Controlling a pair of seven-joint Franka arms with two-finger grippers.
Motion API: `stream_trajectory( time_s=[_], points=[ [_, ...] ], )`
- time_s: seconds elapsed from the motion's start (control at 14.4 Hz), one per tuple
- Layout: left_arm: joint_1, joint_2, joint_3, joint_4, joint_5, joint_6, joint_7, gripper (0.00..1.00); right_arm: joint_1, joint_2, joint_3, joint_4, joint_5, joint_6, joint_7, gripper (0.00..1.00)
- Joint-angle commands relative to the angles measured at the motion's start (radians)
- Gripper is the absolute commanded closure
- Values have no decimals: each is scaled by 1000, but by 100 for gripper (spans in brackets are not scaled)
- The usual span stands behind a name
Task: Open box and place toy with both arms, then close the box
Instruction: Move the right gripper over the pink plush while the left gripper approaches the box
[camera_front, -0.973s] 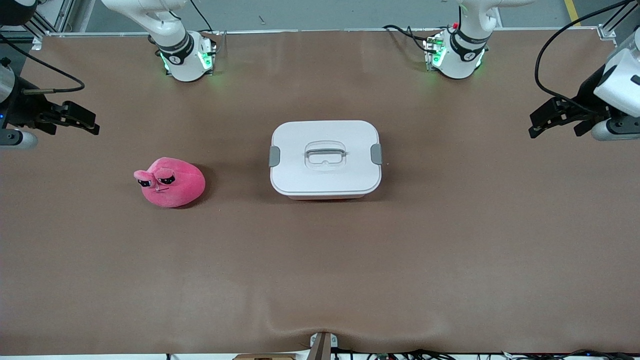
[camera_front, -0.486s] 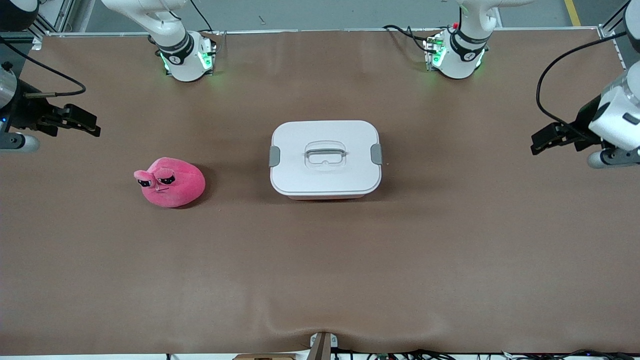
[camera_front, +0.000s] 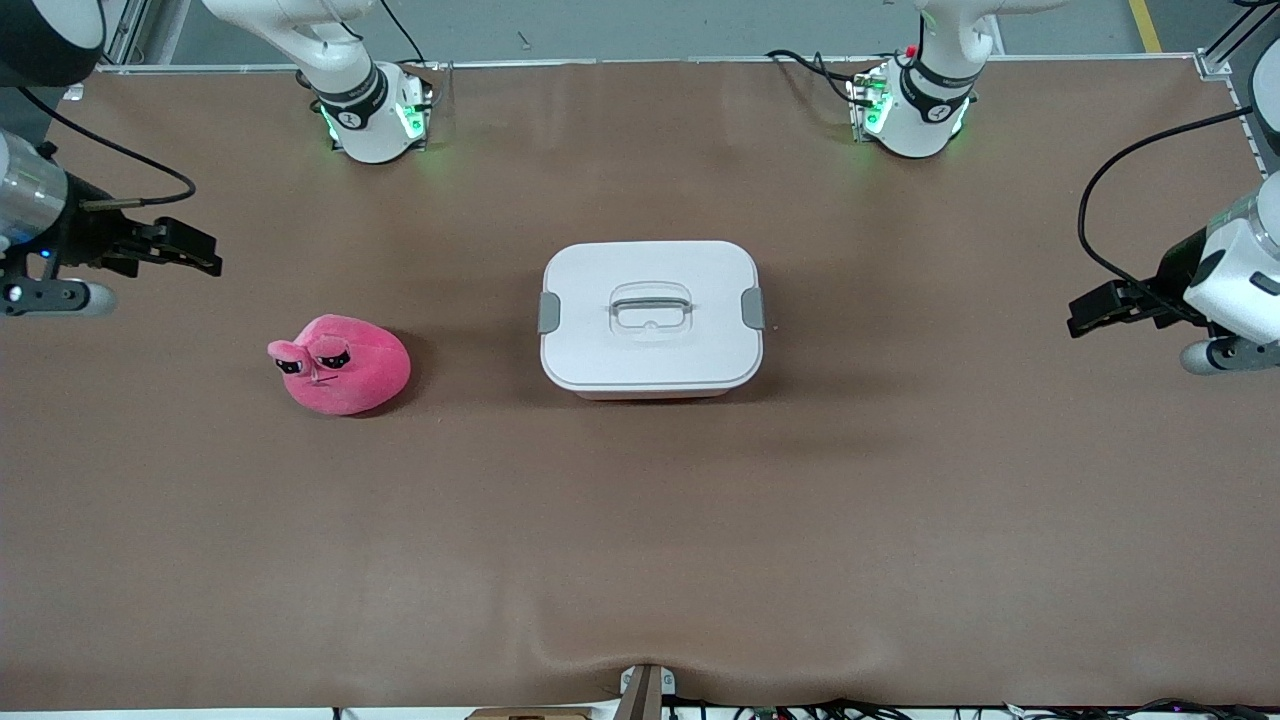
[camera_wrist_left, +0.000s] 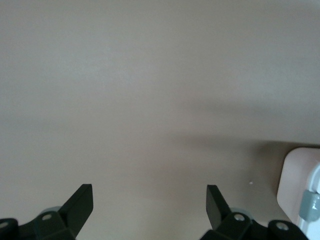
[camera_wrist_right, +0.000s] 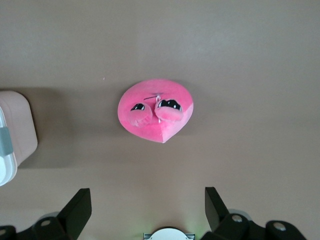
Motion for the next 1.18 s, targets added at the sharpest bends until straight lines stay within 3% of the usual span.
stream_trajectory(
  time_s=[0.0, 0.69, 1.11],
  points=[
    [2, 18, 23, 28, 18, 3, 2, 0, 30, -19, -6, -55, 2, 23, -6, 0],
    [-47, 25, -6, 22, 1, -14, -539, 0, 71, -17, -6, -145, 4, 107, -5, 0],
    [-246, 44, -13, 16, -2, -54, -1114, 0, 122, -26, -6, -221, 4, 210, 14, 0]
  ],
)
